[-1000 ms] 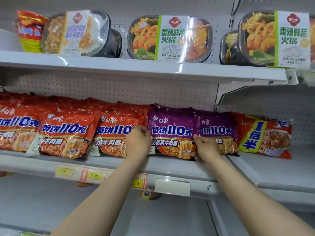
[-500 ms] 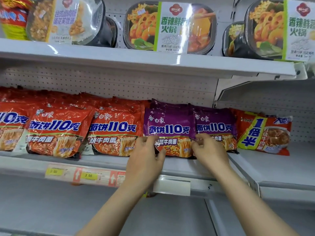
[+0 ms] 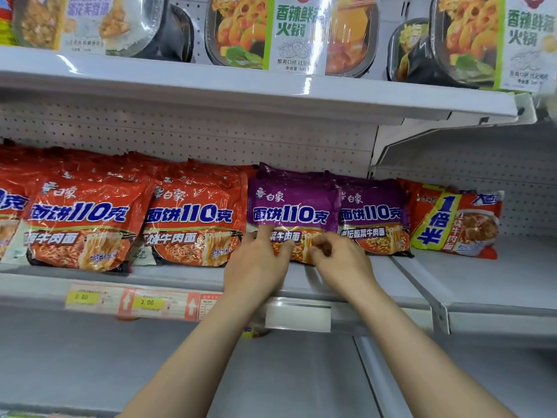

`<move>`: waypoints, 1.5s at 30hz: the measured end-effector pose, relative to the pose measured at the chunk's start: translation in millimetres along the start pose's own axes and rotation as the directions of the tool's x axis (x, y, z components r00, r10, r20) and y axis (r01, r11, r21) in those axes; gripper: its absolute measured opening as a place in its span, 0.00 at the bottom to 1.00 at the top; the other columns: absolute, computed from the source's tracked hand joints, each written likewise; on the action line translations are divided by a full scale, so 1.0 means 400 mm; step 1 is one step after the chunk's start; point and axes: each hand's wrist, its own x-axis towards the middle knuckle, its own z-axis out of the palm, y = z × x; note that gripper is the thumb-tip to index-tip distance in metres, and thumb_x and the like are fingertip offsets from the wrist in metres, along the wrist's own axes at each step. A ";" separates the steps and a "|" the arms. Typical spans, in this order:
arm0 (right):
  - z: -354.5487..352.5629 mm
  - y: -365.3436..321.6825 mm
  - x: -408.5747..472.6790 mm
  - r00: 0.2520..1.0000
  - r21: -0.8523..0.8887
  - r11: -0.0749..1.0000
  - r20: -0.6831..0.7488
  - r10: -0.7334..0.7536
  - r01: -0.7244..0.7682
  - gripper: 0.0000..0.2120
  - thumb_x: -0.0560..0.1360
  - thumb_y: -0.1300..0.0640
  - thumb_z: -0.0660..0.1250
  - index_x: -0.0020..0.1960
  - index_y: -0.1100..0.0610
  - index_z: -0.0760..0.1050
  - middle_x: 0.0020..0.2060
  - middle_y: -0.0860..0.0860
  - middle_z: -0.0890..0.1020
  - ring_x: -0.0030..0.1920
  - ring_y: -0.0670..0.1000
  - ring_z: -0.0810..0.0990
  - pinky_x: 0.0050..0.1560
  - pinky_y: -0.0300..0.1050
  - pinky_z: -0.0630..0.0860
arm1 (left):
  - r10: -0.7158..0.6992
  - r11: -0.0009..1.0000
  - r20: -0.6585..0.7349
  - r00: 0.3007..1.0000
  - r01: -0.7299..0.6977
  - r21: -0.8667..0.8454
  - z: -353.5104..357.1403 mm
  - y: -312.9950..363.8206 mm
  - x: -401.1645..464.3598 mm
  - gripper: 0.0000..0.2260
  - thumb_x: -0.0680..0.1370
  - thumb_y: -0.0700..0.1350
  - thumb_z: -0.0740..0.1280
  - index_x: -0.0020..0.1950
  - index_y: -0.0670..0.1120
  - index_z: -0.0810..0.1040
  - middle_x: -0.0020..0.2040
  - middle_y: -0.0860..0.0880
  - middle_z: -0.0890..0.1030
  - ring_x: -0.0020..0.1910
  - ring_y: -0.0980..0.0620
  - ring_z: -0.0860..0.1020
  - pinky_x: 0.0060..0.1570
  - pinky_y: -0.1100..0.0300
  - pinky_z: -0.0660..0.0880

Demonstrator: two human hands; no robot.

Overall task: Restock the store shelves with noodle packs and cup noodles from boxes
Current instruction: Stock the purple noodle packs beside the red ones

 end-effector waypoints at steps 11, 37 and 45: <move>-0.036 0.001 -0.023 0.997 0.078 0.997 0.077 0.018 -0.024 0.17 0.81 0.48 0.65 0.68 0.48 0.76 0.64 0.47 0.81 0.62 0.51 0.78 0.62 0.49 0.75 | -0.025 0.999 0.045 0.999 0.023 0.047 0.000 0.012 -0.014 0.29 0.81 0.64 0.59 0.76 0.48 0.66 0.71 0.44 0.71 0.67 0.40 0.73 0.62 0.48 0.70; -0.266 0.336 -0.377 0.963 0.629 0.731 0.213 0.166 -0.266 0.13 0.81 0.46 0.64 0.63 0.49 0.77 0.59 0.46 0.79 0.61 0.47 0.77 0.67 0.55 0.75 | -0.197 0.297 0.257 0.946 0.307 -0.904 0.258 0.270 -0.443 0.09 0.79 0.48 0.71 0.56 0.47 0.79 0.55 0.47 0.80 0.58 0.48 0.80 0.53 0.54 0.79; -0.238 0.531 -0.549 0.892 0.529 0.731 0.371 0.258 -0.432 0.11 0.80 0.43 0.65 0.59 0.46 0.76 0.57 0.45 0.80 0.60 0.47 0.78 0.67 0.56 0.75 | -0.298 0.268 0.431 0.852 0.508 -0.819 0.423 0.290 -0.646 0.06 0.80 0.47 0.69 0.55 0.47 0.78 0.51 0.48 0.82 0.55 0.50 0.81 0.55 0.54 0.78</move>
